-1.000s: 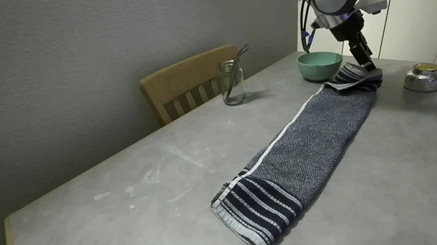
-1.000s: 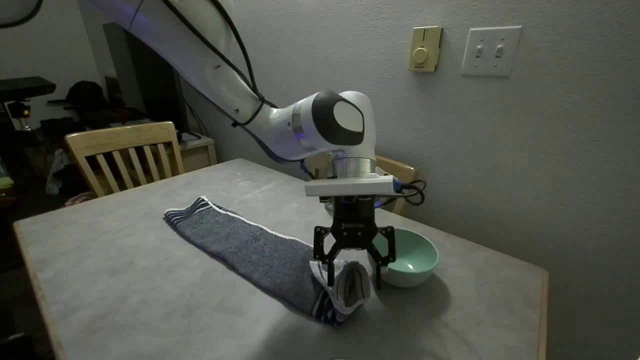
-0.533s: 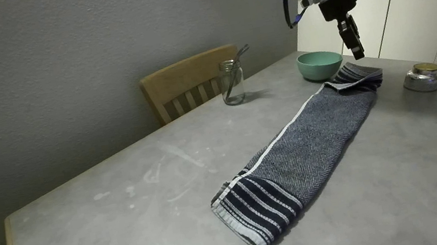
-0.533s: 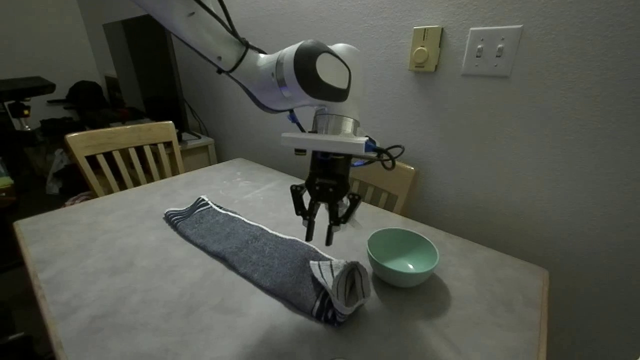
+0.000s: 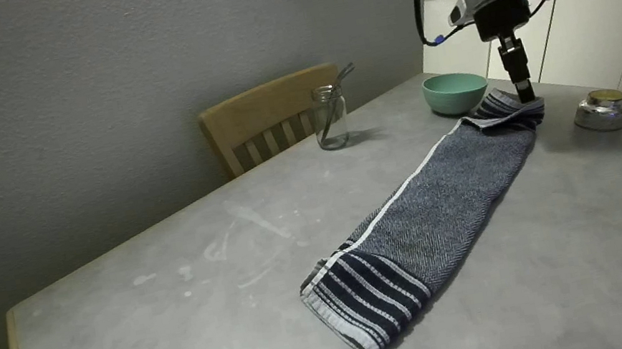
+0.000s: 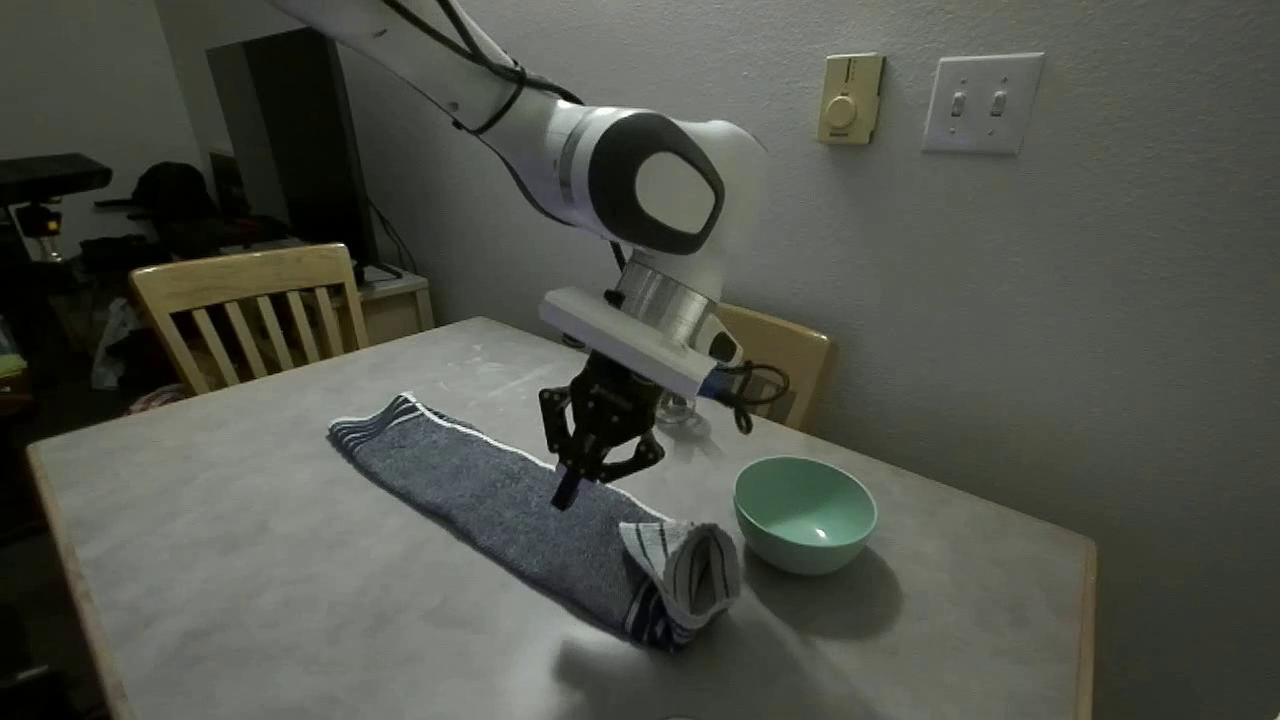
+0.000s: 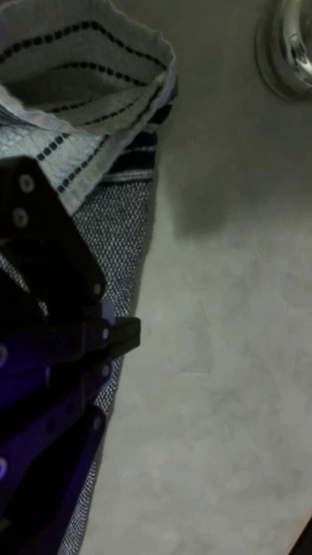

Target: Unfold the towel once

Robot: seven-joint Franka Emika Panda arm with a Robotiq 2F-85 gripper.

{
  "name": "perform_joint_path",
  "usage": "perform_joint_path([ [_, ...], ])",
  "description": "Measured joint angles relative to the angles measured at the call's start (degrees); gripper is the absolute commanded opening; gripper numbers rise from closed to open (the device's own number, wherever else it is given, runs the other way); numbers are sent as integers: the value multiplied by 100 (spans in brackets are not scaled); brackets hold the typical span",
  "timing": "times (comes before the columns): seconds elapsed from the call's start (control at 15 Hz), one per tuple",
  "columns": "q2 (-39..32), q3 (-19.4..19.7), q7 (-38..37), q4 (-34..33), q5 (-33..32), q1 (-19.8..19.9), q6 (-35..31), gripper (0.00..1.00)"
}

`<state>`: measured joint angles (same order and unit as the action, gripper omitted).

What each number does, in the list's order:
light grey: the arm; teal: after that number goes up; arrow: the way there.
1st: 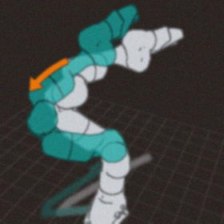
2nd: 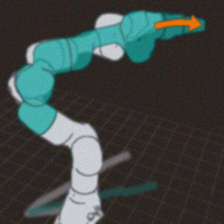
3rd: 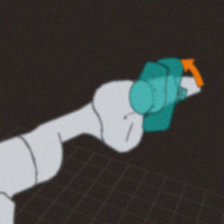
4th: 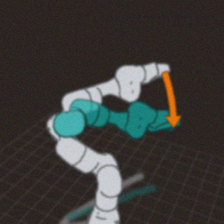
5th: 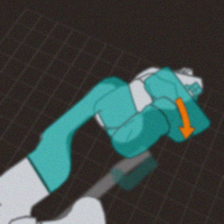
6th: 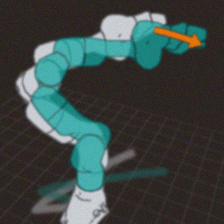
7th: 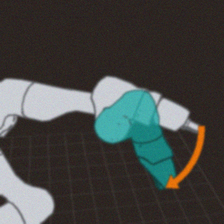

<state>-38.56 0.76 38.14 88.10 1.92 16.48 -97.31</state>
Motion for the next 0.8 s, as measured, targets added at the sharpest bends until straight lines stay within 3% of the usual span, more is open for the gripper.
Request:
perform_joint_path([
  [0.47,-432,6,266,-1,50,128,-32,0],
  [0.8,-550,8,301,-277,-703,-183,-199,0],
])
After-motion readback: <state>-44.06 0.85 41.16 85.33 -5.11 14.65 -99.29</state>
